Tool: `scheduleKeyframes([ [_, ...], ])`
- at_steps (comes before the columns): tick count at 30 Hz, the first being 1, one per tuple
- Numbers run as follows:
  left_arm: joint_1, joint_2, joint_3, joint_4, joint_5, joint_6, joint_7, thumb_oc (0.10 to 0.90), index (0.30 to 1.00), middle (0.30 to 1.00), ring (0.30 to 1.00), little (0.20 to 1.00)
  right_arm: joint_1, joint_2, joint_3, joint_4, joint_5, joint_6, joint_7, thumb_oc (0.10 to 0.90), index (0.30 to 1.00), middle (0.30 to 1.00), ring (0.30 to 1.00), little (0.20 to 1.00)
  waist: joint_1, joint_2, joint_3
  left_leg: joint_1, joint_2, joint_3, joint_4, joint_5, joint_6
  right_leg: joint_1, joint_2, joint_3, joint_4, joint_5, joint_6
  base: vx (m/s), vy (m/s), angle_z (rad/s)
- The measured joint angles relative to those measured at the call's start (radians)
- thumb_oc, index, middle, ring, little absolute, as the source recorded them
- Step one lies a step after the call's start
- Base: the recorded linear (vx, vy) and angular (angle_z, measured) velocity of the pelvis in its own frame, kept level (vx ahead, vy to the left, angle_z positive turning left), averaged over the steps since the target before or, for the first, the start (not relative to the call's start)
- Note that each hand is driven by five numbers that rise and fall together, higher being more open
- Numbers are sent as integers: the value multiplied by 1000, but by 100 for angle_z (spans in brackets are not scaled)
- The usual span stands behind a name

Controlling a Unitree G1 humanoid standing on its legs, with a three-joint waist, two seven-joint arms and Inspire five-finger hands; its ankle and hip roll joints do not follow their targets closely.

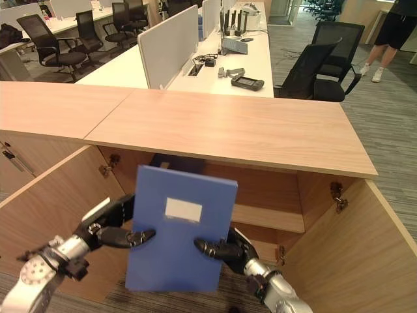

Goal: Put the empty folder in the office cabinet

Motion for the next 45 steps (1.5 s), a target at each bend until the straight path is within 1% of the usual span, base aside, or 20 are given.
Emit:
scheduleKeyframes([
  [2, 22, -73, 0, 90, 9, 4, 27, 800, 900, 900, 900, 900, 16, 55, -46, 90, 2, -4, -3, 400, 300, 300, 300, 300, 0, 1, -1, -1, 0, -1, 0, 0, 0, 0, -1, -1, 0, -1, 0, 0, 0, 0],
  [7, 52, -82, -36, 237, 147, 8, 96, 800, 900, 900, 900, 900, 33, 100, -109, 226, 6, -6, -51, 400, 300, 300, 300, 300, 1, -3, -3, -20, 0, -18, 0, 2, 1, -9, -2, -16, 0, -1, 0, 0, -6, 10],
  [11, 58, -159, -38, 360, 163, 0, 155, 800, 900, 900, 900, 900, 34, 112, -124, 268, 7, -17, -96, 400, 300, 300, 300, 300, 3, -2, -3, -31, 0, -33, 0, 5, 2, -9, -6, -32, 0, -2, 0, -14, -11, 10],
  [13, 49, -185, -56, 421, 165, -5, 173, 800, 900, 900, 900, 900, 19, 142, -140, 299, 24, -42, -103, 400, 300, 300, 300, 300, 2, -2, -3, -35, 0, -41, 0, 8, 2, -10, -6, -39, 0, -4, 1, -2, -13, 10],
  [16, 44, -198, -118, 513, 207, -6, 202, 800, 900, 900, 900, 900, -42, 193, -175, 350, 95, -71, -159, 400, 300, 300, 300, 300, 7, 2, -5, -42, 1, -50, 0, 9, 2, -10, -8, -47, -1, -6, 1, 5, -21, 8],
  [19, 30, -210, -143, 574, 235, -8, 222, 800, 900, 900, 900, 900, -93, 211, -226, 383, 130, -114, -196, 400, 300, 300, 300, 300, 4, 5, -8, -54, -1, -63, 0, 13, 5, -13, -13, -63, -3, -6, 1, -6, -23, 16],
  [21, 30, -219, -145, 621, 235, -19, 228, 800, 900, 900, 900, 900, -147, 208, -260, 412, 164, -152, -229, 400, 300, 300, 300, 300, 27, 12, -11, -64, 0, -70, 0, 14, 6, -20, -14, -66, -5, -7, 2, -21, -19, 7],
  [23, 1, -226, -157, 688, 236, -15, 247, 800, 900, 900, 900, 900, -240, 209, -308, 495, 184, -182, -267, 400, 300, 300, 300, 300, 25, 15, -14, -85, -2, -79, 0, 20, 6, -37, -17, -73, -7, -5, 2, -26, -28, 14],
  [24, 1, -224, -163, 694, 236, -15, 254, 800, 900, 900, 900, 900, -283, 206, -332, 523, 210, -202, -302, 400, 300, 300, 300, 300, 36, 18, -13, -99, -2, -88, 0, 29, 5, -45, -17, -82, -7, -4, 1, -51, -47, 20],
  [25, -2, -223, -174, 697, 236, -15, 260, 800, 900, 900, 900, 900, -317, 200, -344, 548, 228, -211, -321, 400, 300, 300, 300, 300, 35, 20, -12, -105, -2, -93, 2, 32, 5, -50, -18, -88, -5, -4, 1, -66, -41, 18],
  [27, -6, -223, -191, 702, 237, -15, 261, 800, 900, 900, 900, 900, -363, 184, -371, 576, 252, -232, -351, 400, 300, 300, 300, 300, 53, 29, -10, -116, -3, -96, 4, 35, 5, -57, -17, -91, 0, -1, -3, -66, -30, 9],
  [28, -11, -223, -217, 702, 236, -16, 260, 800, 900, 900, 900, 900, -432, 153, -391, 612, 277, -258, -373, 400, 300, 300, 300, 300, 59, 43, -10, -141, -2, -103, 4, 41, 5, -79, -18, -94, 0, 2, -3, -49, -27, 15],
  [31, -34, -224, -245, 706, 234, -16, 259, 800, 900, 900, 900, 900, -535, 96, -432, 672, 304, -281, -405, 400, 300, 300, 300, 300, 72, 69, 7, -164, -4, -122, 4, 52, 2, -95, -18, -113, 1, 9, -11, -58, -41, 18],
  [33, -58, -221, -266, 734, 231, -21, 261, 800, 900, 900, 900, 900, -648, 51, -476, 778, 336, -296, -422, 400, 300, 300, 300, 300, 84, 89, 21, -184, 0, -137, 5, 59, -1, -108, -14, -121, 2, 4, -6, -16, -67, 13],
  [34, -84, -220, -272, 747, 230, -16, 262, 800, 900, 900, 900, 900, -739, 19, -519, 839, 367, -308, -461, 400, 300, 300, 300, 300, 92, 104, 45, -198, 2, -141, 5, 65, -3, -120, -11, -123, 2, 4, -5, -18, -72, 10],
  [36, -101, -219, -270, 747, 218, -16, 269, 800, 900, 900, 900, 900, -802, -13, -545, 869, 415, -337, -490, 400, 300, 300, 300, 300, 103, 113, 65, -216, 8, -141, 10, 68, -5, -136, -5, -121, 2, 5, -7, -41, -80, 1],
  [40, -129, -215, -271, 755, 191, -16, 283, 800, 900, 900, 900, 900, -932, -91, -583, 939, 462, -359, -542, 400, 300, 300, 300, 300, 116, 119, 117, -252, 17, -142, 28, 68, -7, -162, 5, -120, 2, 11, -16, -31, -76, 0],
  [41, -138, -213, -278, 757, 185, -16, 284, 800, 900, 900, 900, 900, -993, -131, -599, 977, 480, -359, -554, 400, 300, 300, 300, 300, 125, 121, 124, -278, 19, -143, 35, 69, -8, -186, 6, -119, 2, 11, -17, -36, -63, -2],
  [43, -166, -211, -302, 755, 167, -22, 285, 800, 900, 900, 900, 900, -1087, -203, -604, 1020, 497, -362, -574, 400, 300, 300, 300, 300, 137, 141, 157, -297, 16, -145, 44, 69, -8, -199, 4, -120, 2, 16, -22, -16, -16, 0],
  [45, -174, -209, -316, 755, 155, -26, 285, 800, 900, 900, 900, 900, -1161, -244, -598, 1044, 519, -377, -583, 400, 300, 300, 300, 300, 138, 160, 171, -314, 15, -144, 49, 69, -8, -221, 2, -117, 13, 19, -27, 0, 0, 0],
])
